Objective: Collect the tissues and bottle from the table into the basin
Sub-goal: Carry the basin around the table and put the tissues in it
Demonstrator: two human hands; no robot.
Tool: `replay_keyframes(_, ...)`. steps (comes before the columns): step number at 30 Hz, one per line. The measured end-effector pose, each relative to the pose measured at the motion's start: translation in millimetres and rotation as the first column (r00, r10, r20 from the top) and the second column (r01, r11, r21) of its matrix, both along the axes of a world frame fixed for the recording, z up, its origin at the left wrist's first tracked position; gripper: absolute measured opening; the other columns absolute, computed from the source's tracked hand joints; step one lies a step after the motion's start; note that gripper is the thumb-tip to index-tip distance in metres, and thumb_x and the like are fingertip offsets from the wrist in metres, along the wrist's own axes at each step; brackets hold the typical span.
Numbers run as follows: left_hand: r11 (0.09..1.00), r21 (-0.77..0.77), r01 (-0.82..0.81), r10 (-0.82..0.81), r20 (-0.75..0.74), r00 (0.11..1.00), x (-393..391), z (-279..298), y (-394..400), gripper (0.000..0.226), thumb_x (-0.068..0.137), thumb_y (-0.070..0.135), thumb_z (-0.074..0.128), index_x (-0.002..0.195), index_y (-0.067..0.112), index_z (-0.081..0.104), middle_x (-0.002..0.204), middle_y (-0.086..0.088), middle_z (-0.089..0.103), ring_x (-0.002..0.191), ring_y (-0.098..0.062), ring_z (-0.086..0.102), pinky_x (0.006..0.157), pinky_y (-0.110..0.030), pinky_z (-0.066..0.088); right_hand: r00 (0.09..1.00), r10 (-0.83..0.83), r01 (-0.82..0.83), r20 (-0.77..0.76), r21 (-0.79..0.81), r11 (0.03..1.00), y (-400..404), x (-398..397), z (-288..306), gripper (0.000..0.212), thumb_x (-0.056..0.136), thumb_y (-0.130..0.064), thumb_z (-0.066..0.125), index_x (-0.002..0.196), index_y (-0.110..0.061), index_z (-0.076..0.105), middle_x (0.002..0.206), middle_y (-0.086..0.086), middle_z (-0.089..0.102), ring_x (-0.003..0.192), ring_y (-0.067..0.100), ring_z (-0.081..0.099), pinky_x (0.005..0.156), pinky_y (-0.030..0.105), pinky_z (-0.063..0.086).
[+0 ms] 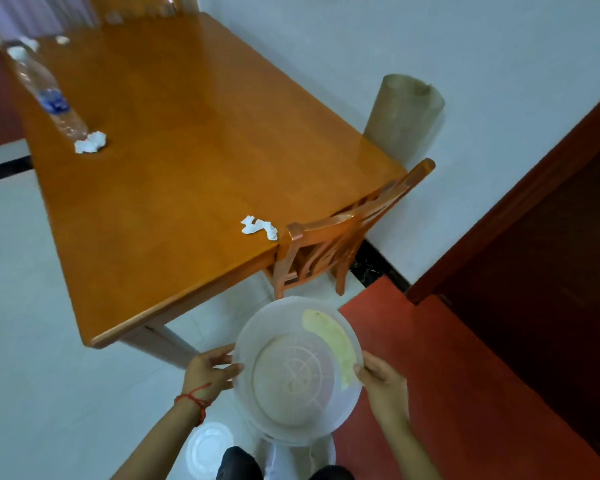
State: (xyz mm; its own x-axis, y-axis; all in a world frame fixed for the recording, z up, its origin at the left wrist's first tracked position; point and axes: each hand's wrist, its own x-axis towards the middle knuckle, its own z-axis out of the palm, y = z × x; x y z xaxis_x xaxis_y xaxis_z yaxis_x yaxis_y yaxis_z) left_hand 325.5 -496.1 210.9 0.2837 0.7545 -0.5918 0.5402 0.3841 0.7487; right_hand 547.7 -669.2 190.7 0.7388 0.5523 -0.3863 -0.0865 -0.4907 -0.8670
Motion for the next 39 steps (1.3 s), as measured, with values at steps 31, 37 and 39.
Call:
replay_keyframes(31, 0.875, -0.105, -0.473, 0.474, -0.015, 0.880, -23.7, -12.4, 42.6, 0.043, 0.079, -0.001, 0.063, 0.122, 0.002, 0.056, 0.118, -0.024, 0.062, 0.098, -0.039, 0.059, 0.090, -0.055, 0.049, 0.945, 0.325, -0.326, -0.033, -0.013, 0.945, 145.9, 10.4, -25.7, 0.032, 0.078, 0.007, 0.062, 0.108, -0.004, 0.065, 0.084, -0.013, 0.067, 0.070, -0.010, 0.064, 0.065, 0.006, 0.050)
replay_keyframes(37, 0.853, -0.115, -0.509, 0.510, -0.016, 0.860, -17.2, -12.1, 46.0, 0.043, 0.080, -0.002, 0.061, 0.123, 0.003, 0.055, 0.117, -0.023, 0.062, 0.094, -0.035, 0.058, 0.092, -0.056, 0.047, 0.939, 0.343, -0.341, 0.026, -0.052, 0.939, 155.1, 10.7, -15.4, 0.033, 0.080, -0.005, 0.065, 0.112, -0.010, 0.063, 0.094, 0.004, 0.065, 0.090, 0.022, 0.062, 0.071, 0.018, 0.047)
replay_keyframes(39, 0.842, -0.123, -0.526, 0.527, -0.021, 0.849, -15.9, -11.9, 45.4, 0.044, 0.081, -0.003, 0.061, 0.123, 0.002, 0.054, 0.117, -0.023, 0.061, 0.093, -0.035, 0.058, 0.092, -0.056, 0.047, 0.917, 0.386, -0.383, 0.102, -0.055, 0.922, 160.9, 11.8, -8.2, 0.035, 0.081, -0.007, 0.065, 0.115, -0.008, 0.060, 0.103, 0.003, 0.059, 0.093, 0.020, 0.058, 0.073, 0.017, 0.044)
